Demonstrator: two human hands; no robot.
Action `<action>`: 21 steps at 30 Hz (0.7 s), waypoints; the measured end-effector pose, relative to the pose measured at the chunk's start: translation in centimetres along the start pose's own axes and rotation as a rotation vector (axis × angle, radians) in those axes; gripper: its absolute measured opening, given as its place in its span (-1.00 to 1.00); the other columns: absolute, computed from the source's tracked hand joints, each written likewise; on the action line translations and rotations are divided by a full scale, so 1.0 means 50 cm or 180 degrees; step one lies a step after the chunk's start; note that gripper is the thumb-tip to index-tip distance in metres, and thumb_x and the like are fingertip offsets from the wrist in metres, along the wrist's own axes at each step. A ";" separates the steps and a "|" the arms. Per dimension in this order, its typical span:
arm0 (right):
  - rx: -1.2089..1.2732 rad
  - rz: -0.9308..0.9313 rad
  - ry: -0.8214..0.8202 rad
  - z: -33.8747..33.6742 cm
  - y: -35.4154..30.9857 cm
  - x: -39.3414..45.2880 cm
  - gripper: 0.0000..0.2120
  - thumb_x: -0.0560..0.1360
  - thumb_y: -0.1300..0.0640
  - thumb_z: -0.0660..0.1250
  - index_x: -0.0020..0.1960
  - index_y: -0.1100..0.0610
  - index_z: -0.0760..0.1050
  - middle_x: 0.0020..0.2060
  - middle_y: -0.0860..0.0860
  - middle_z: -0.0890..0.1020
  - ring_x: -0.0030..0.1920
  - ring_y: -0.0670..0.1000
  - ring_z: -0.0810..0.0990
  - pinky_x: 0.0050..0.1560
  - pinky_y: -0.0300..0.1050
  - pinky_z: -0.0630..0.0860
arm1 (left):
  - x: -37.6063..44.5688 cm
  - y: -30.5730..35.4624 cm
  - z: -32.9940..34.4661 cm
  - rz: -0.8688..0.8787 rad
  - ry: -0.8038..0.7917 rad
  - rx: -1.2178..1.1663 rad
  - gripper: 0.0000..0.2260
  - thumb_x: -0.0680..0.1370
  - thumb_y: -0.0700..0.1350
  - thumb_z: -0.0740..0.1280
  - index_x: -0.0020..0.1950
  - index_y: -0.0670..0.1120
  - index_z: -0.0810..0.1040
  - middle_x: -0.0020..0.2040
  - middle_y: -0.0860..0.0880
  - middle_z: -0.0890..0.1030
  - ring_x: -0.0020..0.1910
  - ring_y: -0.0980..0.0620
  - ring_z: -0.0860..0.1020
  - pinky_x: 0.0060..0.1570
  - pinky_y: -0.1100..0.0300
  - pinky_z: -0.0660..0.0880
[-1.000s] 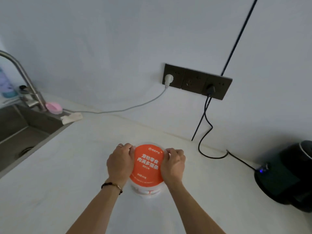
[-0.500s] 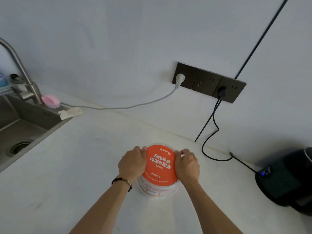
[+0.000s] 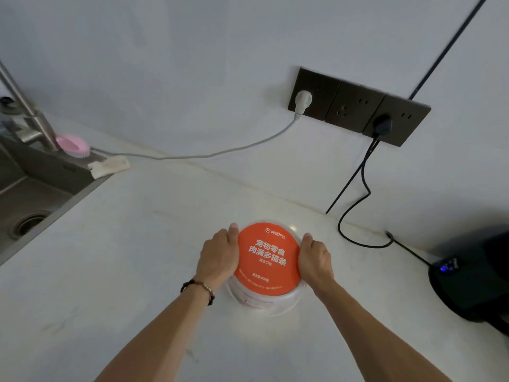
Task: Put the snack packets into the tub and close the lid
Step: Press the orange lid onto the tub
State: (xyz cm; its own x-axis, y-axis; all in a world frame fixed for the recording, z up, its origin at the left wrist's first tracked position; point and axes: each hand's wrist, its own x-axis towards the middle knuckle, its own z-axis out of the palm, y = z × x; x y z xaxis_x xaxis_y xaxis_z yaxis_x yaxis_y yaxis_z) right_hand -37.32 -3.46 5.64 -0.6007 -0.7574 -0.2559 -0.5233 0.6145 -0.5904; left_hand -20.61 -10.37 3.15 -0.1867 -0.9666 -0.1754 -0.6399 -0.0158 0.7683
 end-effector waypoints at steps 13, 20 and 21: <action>0.0645 0.1084 0.0295 0.009 0.042 -0.058 -0.29 0.56 -0.25 -0.18 0.31 0.25 0.41 0.22 0.26 0.54 0.23 0.27 0.49 0.31 0.17 0.38 | 0.077 0.124 0.016 0.0603 -0.0835 0.1247 -0.37 0.49 0.37 -0.06 -0.20 -0.14 0.51 -0.17 -0.13 0.62 -0.17 -0.12 0.58 -0.19 0.07 0.45; 0.0594 0.0959 0.0380 0.011 0.041 -0.051 -0.47 0.62 -0.01 -0.17 0.36 0.28 0.33 0.25 0.33 0.49 0.25 0.32 0.45 0.30 0.19 0.37 | 0.116 0.114 0.050 0.0409 -0.1859 0.0917 -0.35 0.46 0.43 0.02 -0.33 -0.11 0.52 -0.28 -0.09 0.65 -0.26 -0.06 0.63 -0.05 0.03 0.56; 0.0585 0.0890 0.0325 0.005 0.040 -0.051 -0.49 0.62 0.02 -0.17 0.36 0.28 0.32 0.25 0.33 0.49 0.25 0.32 0.45 0.30 0.19 0.37 | 0.112 0.115 0.051 0.0422 -0.1842 0.0926 -0.37 0.50 0.39 0.00 -0.31 -0.12 0.52 -0.26 -0.10 0.65 -0.24 -0.06 0.63 -0.06 0.05 0.55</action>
State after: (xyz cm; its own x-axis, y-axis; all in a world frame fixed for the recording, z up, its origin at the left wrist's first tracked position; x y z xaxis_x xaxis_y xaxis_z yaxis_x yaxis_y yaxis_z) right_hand -36.69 -0.37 4.91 -0.7678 -0.5335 -0.3548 -0.2177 0.7381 -0.6386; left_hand -27.25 -15.23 5.02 -0.5963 -0.6609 -0.4556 -0.7441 0.2421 0.6227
